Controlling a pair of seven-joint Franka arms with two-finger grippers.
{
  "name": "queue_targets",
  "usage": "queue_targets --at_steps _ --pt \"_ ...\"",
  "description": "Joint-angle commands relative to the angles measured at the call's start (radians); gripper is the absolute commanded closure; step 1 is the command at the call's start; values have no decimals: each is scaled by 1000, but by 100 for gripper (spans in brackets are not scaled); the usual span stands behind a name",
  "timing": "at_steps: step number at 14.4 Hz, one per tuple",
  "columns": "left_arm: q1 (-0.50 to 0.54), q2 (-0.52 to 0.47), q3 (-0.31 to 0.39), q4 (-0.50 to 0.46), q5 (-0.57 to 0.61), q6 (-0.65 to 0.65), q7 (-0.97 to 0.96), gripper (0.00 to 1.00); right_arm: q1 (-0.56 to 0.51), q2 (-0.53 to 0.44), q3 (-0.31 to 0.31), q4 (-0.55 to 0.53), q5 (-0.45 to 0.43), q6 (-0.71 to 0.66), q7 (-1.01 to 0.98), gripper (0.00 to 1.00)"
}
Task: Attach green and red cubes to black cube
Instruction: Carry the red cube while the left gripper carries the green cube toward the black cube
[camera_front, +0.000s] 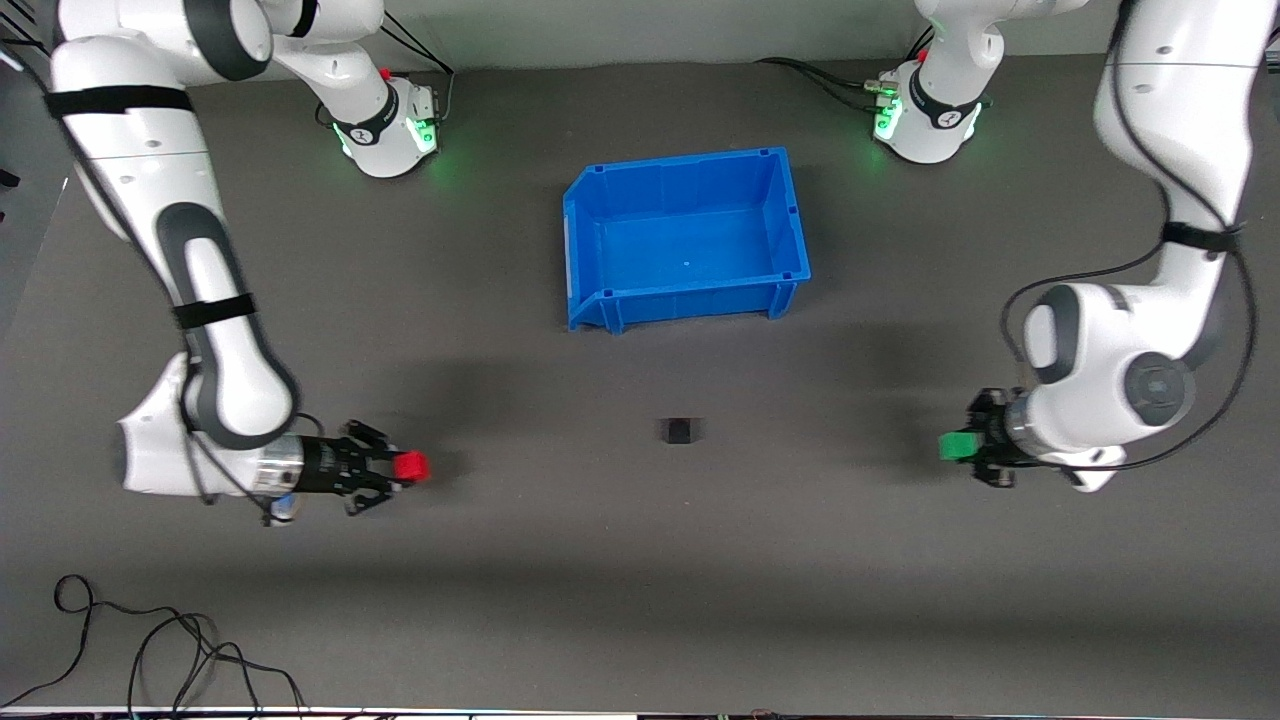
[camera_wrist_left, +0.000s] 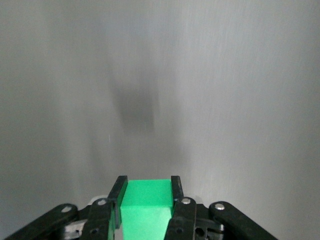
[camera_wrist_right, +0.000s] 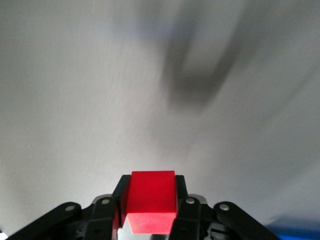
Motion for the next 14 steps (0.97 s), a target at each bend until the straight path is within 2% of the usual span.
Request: queue_targets --at_steps 1,3,5,8,12,14 --pt "-112 48 17 45 -9 -13 -125 100 126 11 -11 1 61 106 136 76" --pt "-149 62 13 65 -11 -13 -196 100 224 27 -11 4 67 215 245 76" --pt "-222 120 -3 125 -12 -13 -266 100 308 56 -11 7 67 312 323 76" --pt "-284 172 -4 197 -12 -7 -371 100 393 104 -11 54 67 337 434 76" --pt "-385 204 -3 192 -12 140 -518 100 459 165 -11 105 67 367 515 77" --pt "-410 218 -4 192 -12 164 -547 100 479 187 -10 122 72 377 546 80"
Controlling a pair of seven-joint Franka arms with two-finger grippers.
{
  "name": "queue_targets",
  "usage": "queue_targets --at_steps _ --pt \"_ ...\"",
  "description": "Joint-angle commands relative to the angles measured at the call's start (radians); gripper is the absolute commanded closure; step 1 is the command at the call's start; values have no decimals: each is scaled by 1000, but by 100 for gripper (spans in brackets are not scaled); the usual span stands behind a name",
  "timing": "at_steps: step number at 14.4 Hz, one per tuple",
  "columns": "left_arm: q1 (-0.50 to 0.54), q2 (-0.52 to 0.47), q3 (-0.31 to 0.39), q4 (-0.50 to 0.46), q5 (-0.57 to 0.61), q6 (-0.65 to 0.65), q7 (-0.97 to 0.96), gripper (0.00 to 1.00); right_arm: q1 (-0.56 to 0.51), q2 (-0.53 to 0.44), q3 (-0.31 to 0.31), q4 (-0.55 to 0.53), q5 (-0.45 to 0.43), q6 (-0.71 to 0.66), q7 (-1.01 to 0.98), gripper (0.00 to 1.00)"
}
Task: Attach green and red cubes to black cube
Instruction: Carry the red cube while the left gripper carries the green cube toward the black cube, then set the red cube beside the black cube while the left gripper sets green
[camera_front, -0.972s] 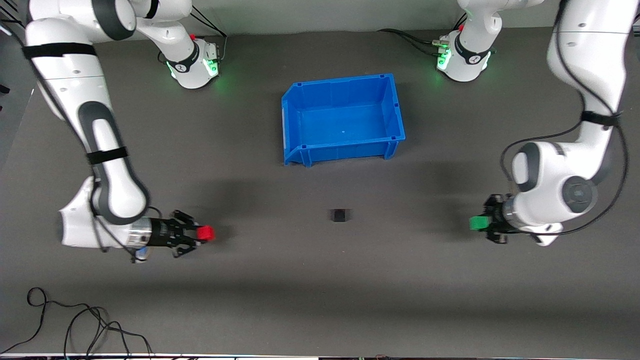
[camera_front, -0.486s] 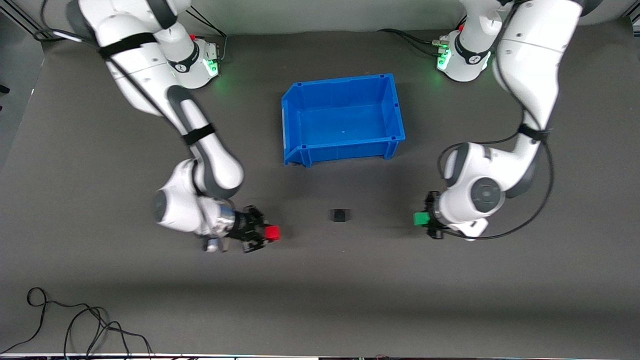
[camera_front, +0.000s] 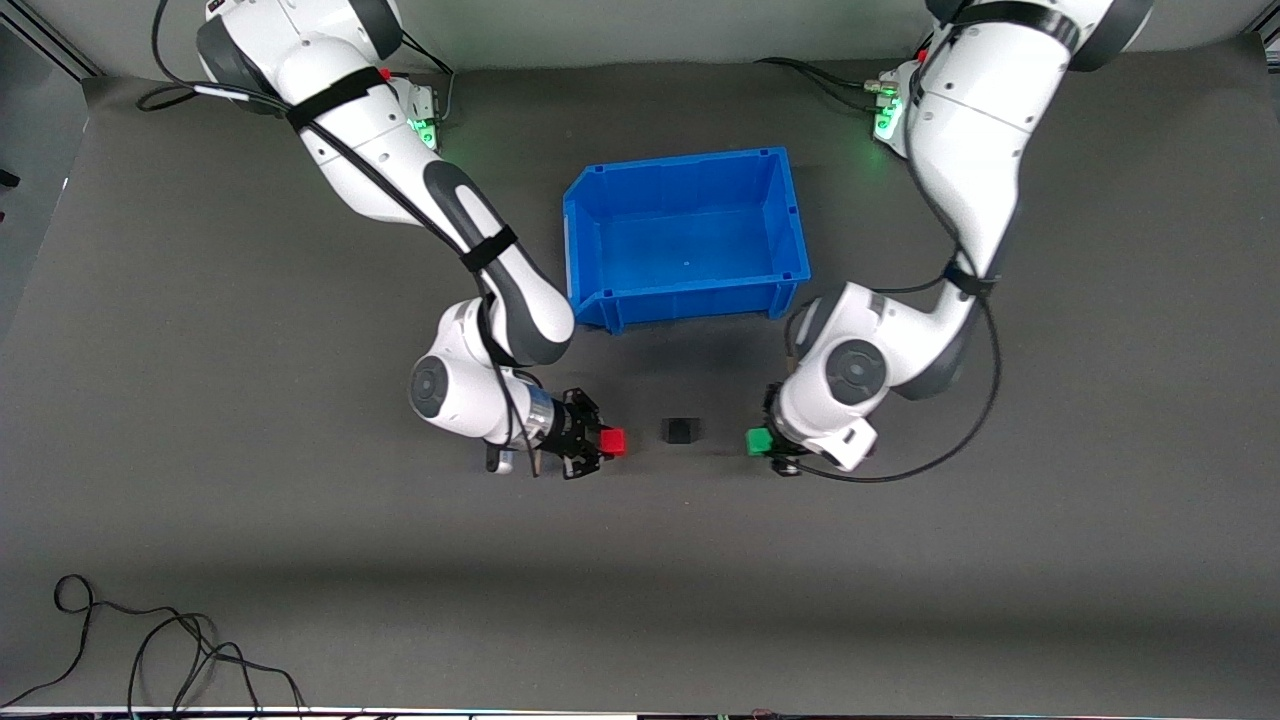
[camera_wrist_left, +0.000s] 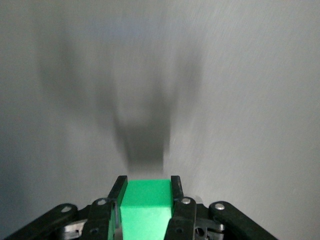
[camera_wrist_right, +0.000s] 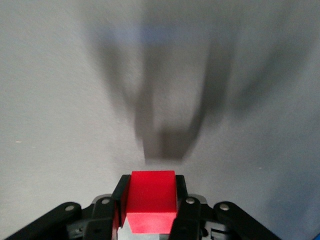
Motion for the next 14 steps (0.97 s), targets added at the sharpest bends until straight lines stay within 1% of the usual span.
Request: queue_targets --at_steps 1,3,5,9,14 --pt "-57 33 15 27 -9 18 -53 100 36 59 -11 70 24 16 52 80" --pt "-77 52 15 31 -7 38 -73 100 51 69 -12 79 24 16 67 80" --pt "-82 66 15 33 -1 84 -90 100 55 70 -12 79 24 16 70 80" --pt "-97 98 15 73 -10 83 -94 100 71 82 -11 92 22 16 73 80" --pt "-113 104 15 73 -9 81 -93 100 97 93 -11 115 21 36 109 79"
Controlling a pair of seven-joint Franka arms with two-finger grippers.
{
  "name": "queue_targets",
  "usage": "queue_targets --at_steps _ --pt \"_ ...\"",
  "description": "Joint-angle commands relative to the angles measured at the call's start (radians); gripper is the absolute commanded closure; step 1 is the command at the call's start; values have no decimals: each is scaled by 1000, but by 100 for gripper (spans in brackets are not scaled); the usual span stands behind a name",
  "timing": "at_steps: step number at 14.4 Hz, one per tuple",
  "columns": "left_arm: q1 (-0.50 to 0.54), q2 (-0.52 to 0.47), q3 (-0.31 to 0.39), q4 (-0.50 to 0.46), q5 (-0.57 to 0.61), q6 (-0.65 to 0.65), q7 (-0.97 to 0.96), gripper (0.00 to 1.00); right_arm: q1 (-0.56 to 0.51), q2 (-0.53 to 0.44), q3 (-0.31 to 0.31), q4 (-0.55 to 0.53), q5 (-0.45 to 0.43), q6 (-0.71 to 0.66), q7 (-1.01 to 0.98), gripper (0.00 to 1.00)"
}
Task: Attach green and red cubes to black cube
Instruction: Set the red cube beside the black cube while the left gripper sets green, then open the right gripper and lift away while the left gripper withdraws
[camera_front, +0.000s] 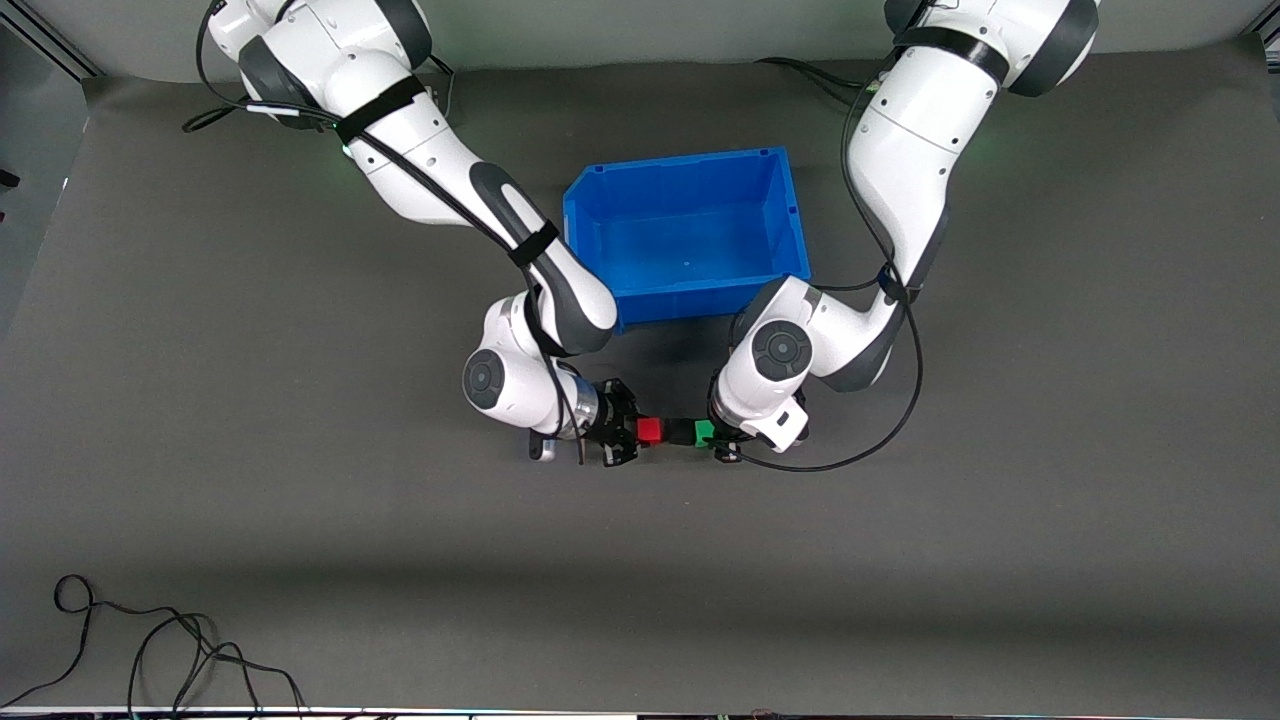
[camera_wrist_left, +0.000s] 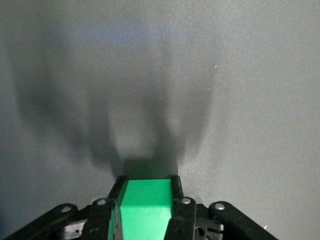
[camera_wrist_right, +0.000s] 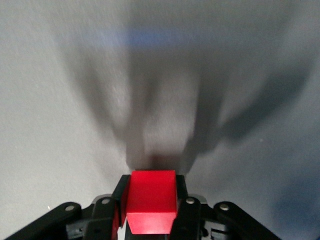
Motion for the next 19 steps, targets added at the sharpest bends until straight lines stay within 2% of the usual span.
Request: queue_targets --at_steps 1,2,3,4,5,7,9,11,15,17,19 --pt "-24 19 15 30 -10 -10 -20 100 24 28 -11 39 19 26 25 63" --pt "-24 19 15 30 -8 -10 -20 100 24 29 -11 39 19 26 25 30" --pt "-24 17 15 30 1 -13 -19 80 24 29 -11 39 18 28 25 2" --pt "-22 14 21 31 7 -14 -14 44 24 29 -13 39 18 28 25 1" --pt "-19 10 23 36 12 -16 -13 0 24 28 -13 41 15 28 25 0" --pt "-7 -2 24 62 38 -51 -5 0 22 20 -20 57 7 28 19 0" --pt "16 -41 24 82 66 -147 7 0 2 -7 -36 57 -1 14 8 0" --pt "50 -114 21 73 64 -221 103 0 -4 -43 -80 54 -69 -38 5 0" --pt "191 -260 15 34 50 -380 384 0 -6 -150 -178 53 -311 -222 -121 0" --pt "271 -312 15 23 50 -501 626 0 -4 -202 -249 50 -359 -329 -261 0" --pt "338 -364 18 14 49 -592 849 0 -2 -260 -299 42 -366 -423 -402 0"
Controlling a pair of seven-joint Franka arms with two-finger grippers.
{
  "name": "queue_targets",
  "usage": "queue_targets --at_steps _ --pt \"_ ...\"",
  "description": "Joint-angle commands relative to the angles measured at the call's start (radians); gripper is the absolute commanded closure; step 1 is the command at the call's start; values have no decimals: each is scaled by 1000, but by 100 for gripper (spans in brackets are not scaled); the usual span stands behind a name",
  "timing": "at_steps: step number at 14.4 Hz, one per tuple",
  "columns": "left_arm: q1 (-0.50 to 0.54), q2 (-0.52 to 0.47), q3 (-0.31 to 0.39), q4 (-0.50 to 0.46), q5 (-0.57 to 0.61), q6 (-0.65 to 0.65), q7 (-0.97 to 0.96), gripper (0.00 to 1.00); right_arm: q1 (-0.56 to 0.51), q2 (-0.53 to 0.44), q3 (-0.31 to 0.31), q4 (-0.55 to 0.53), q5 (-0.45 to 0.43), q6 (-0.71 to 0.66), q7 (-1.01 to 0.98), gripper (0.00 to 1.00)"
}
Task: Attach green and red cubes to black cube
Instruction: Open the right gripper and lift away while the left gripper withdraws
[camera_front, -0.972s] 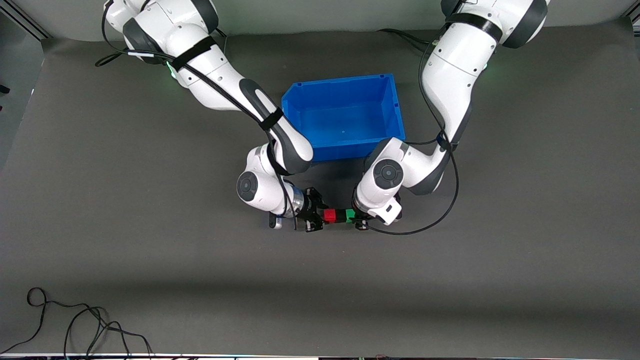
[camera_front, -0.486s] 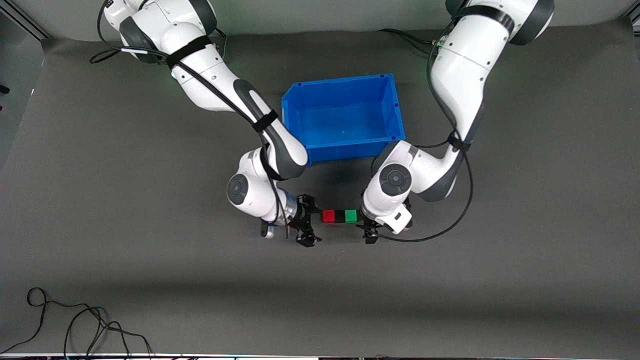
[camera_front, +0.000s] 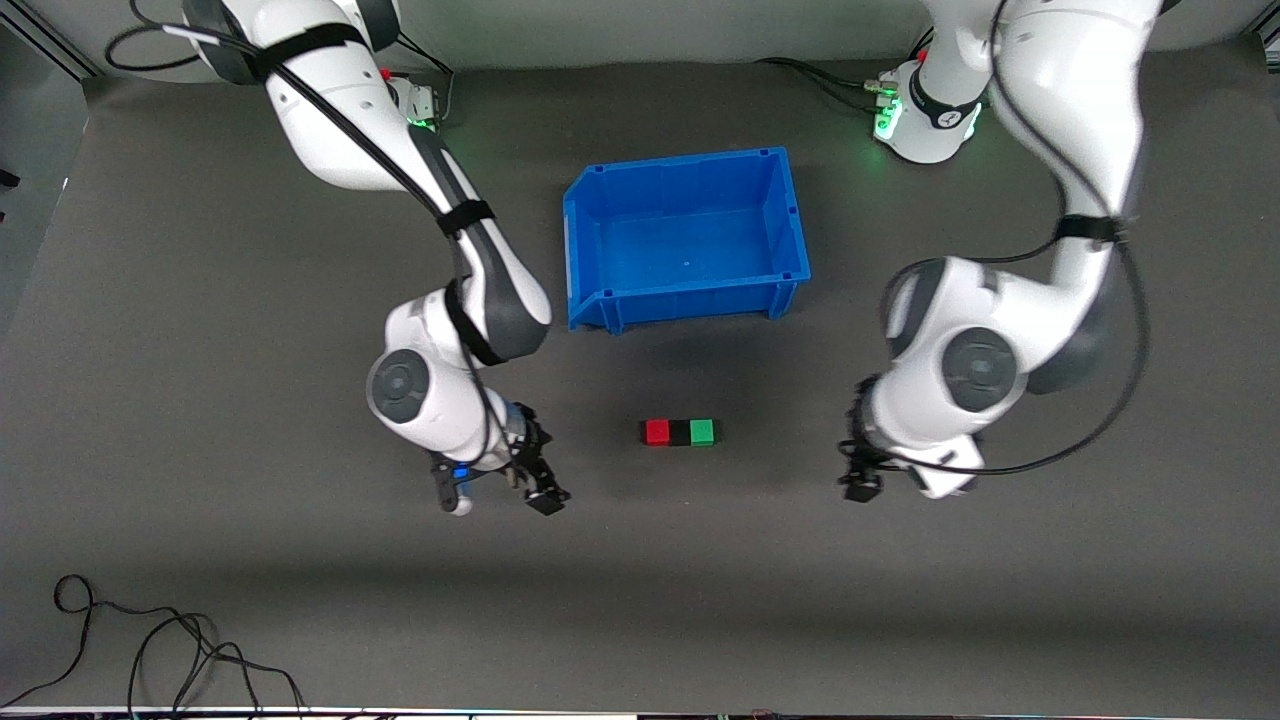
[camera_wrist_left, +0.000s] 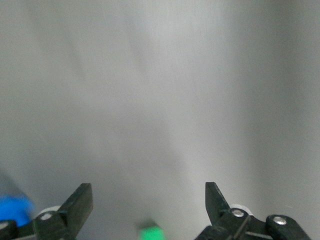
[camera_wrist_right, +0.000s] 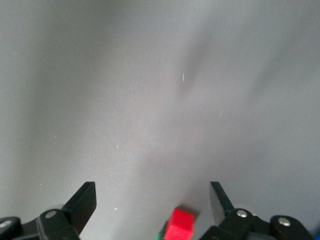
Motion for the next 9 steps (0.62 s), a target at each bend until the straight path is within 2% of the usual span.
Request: queue_targets --at_steps 1,3,4,6,9 --pt "104 -114 -8 -79 -1 -75 272 0 8 -103 -71 -32 -36 -134 -194 0" --pt "194 -200 -11 -132 -18 -93 574 0 14 -171 -128 -33 -50 -240 -307 0" --pt "233 -225 -8 -134 -27 -139 692 0 15 -209 -147 -35 -106 -300 -365 0" --pt "291 -265 -5 -133 -23 -208 884 0 14 -295 -148 -55 -224 -372 -439 0" --pt "374 -315 -5 -114 -18 -308 1245 0 11 -410 -165 -101 -306 -414 -609 0"
